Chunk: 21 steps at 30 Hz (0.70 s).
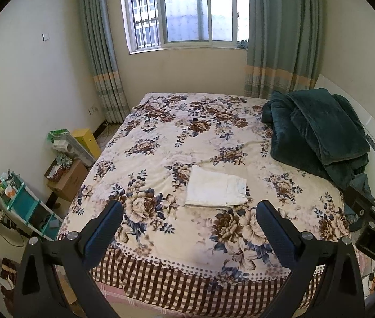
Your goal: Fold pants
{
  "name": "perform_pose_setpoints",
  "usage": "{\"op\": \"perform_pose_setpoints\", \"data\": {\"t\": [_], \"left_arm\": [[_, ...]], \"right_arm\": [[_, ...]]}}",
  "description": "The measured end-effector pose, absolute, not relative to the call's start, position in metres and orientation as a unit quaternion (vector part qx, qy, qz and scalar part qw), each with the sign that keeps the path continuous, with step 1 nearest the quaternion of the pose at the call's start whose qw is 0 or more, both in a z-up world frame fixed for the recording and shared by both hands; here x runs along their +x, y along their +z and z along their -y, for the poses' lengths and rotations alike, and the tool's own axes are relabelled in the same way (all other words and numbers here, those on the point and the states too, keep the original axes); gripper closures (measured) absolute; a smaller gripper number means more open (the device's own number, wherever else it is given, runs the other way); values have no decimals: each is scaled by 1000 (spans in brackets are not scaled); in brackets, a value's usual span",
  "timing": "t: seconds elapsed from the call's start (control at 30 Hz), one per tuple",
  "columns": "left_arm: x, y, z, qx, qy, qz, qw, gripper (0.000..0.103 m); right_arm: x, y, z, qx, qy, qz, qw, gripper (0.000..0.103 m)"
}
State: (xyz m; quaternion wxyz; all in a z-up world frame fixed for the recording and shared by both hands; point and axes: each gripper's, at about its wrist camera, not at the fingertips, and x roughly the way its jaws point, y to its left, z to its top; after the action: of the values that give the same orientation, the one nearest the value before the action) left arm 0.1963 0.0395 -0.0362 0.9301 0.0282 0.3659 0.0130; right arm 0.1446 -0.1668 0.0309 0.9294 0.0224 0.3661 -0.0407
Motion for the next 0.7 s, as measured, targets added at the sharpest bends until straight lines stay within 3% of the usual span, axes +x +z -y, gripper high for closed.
{"op": "perform_pose_setpoints", "data": {"t": [0.7], "left_arm": [[195,-34,-44,24,18,-361,932,0]], "right_arm": [[144,27,162,20,-37,-369,929,0]]}}
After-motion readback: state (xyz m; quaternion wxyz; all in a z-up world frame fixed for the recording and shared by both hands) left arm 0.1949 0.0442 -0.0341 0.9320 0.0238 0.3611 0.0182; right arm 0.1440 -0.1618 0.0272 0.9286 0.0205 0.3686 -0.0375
